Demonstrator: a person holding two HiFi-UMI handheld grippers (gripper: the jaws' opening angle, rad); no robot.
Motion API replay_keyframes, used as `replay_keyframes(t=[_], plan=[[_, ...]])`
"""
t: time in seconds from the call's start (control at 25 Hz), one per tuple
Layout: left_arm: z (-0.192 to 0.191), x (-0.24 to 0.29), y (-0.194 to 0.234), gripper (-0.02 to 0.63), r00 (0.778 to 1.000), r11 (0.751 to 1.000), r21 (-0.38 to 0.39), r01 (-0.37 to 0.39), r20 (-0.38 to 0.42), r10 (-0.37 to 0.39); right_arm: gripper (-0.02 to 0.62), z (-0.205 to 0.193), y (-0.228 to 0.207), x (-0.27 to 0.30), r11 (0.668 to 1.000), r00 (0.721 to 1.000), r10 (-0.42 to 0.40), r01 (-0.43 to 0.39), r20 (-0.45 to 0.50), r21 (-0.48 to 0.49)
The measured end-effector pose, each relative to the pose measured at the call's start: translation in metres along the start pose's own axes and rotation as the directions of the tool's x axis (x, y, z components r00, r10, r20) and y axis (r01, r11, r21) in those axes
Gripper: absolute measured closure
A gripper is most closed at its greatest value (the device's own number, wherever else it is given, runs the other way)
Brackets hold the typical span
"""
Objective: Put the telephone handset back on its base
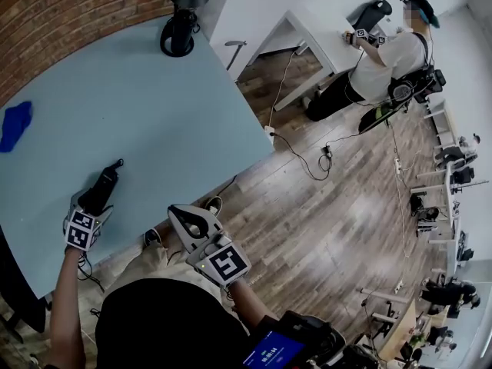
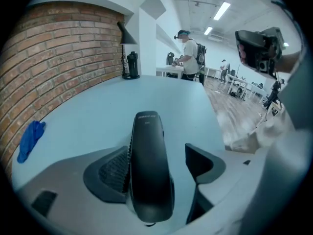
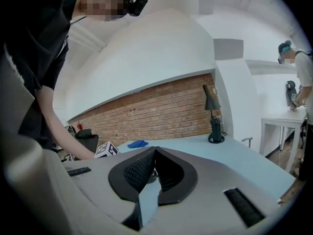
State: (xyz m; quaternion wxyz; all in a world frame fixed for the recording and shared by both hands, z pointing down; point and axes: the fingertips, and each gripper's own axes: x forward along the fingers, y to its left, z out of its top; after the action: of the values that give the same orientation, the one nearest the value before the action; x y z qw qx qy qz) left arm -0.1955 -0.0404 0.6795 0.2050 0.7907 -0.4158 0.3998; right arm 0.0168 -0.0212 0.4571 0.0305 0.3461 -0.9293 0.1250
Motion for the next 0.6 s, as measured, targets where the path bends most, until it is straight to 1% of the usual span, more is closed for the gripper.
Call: replay_keyframes(t=[0.08,0.12,0.16,0.2,0.24,0.28,0.36,0.44,0.48,0.52,0.56,0.6], plan=[[0.021,-0.022,-0.009,0.209,0.995,0.999,0.001,0.048,0.089,-0.048,0.578,0.017,0.004,0.007,0.999,0.999,0.029,-0.028,0.033,-0.019],[0.035,-0.038,-0.011,0.209,0.987,0.998,0.004,0.061,0.151,-0.060,0.577,0.027,0.007,0.012,0.998,0.998,0.048,-0.047,0.051,-0.029],[0.052,-0.058,-0.010,0.210,0.973,0.998,0.014,0.058,0.222,-0.060,0.578,0.040,0.010,0.018,0.997,0.995,0.070,-0.067,0.067,-0.044],[0.071,-0.081,-0.006,0.218,0.952,0.999,0.029,0.038,0.301,-0.045,0.577,0.053,0.014,0.024,0.994,0.992,0.092,-0.087,0.084,-0.066],[0.091,-0.107,-0.001,0.289,0.922,0.999,0.039,0.008,0.388,-0.022,0.578,0.067,0.019,0.031,0.990,0.988,0.116,-0.107,0.101,-0.091],[0.111,-0.136,0.004,0.384,0.880,0.999,0.037,-0.023,0.476,0.003,0.578,0.083,0.025,0.037,0.985,0.983,0.141,-0.127,0.121,-0.116],[0.143,-0.198,0.010,0.482,0.778,0.998,-0.011,-0.069,0.625,0.061,0.578,0.117,0.039,0.047,0.971,0.965,0.200,-0.172,0.167,-0.168],[0.163,-0.255,0.014,0.551,0.676,0.989,-0.090,-0.120,0.722,0.148,0.578,0.152,0.054,0.053,0.952,0.941,0.264,-0.219,0.213,-0.216],[0.169,-0.279,0.015,0.578,0.630,0.980,-0.132,-0.151,0.751,0.198,0.578,0.168,0.061,0.055,0.941,0.925,0.296,-0.240,0.237,-0.238],[0.175,-0.299,0.015,0.578,0.588,0.969,-0.172,-0.178,0.771,0.245,0.578,0.183,0.067,0.056,0.931,0.909,0.325,-0.259,0.259,-0.257],[0.179,-0.316,0.013,0.578,0.552,0.958,-0.208,-0.197,0.784,0.284,0.578,0.194,0.073,0.056,0.921,0.894,0.351,-0.277,0.278,-0.273],[0.181,-0.328,0.008,0.578,0.520,0.948,-0.240,-0.208,0.794,0.315,0.578,0.200,0.078,0.054,0.912,0.882,0.374,-0.294,0.287,-0.286]])
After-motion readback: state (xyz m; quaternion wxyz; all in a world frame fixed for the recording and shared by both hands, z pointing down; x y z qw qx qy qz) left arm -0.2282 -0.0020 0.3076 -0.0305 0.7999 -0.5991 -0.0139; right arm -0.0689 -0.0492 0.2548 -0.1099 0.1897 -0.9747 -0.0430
